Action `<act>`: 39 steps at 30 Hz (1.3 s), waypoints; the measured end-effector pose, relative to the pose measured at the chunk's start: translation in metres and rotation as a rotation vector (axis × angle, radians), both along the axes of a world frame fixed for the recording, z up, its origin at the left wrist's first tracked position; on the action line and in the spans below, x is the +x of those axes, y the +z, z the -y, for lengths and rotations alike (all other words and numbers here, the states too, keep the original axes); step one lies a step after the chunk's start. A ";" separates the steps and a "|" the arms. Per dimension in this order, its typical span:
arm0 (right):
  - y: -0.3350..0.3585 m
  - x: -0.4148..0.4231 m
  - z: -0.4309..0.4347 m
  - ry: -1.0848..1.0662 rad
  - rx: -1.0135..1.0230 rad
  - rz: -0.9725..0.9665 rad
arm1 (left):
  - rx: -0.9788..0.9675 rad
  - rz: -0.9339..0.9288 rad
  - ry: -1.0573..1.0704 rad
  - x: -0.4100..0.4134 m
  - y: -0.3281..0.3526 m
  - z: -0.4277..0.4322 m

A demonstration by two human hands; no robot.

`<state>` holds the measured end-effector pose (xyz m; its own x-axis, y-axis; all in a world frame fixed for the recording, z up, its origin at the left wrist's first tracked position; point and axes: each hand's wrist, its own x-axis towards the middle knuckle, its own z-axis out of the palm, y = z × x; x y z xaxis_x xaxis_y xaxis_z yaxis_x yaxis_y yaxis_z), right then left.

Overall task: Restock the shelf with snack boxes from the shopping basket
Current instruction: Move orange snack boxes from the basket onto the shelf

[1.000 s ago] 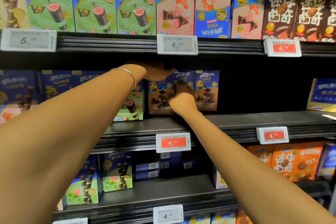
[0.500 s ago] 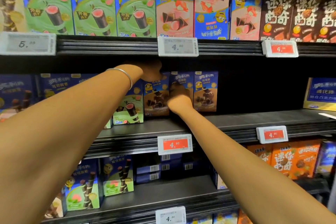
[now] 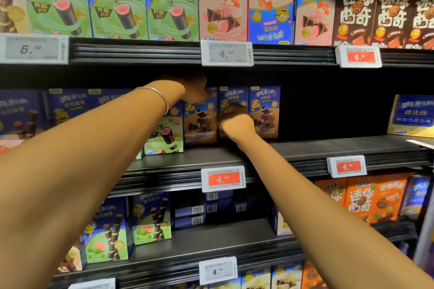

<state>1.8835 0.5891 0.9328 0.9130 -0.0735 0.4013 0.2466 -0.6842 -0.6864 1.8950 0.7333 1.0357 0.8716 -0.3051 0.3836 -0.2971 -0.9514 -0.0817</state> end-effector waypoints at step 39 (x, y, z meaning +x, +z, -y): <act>-0.592 -0.371 0.169 -0.244 0.557 -1.146 | -1.740 -0.956 0.856 -0.429 -0.691 0.081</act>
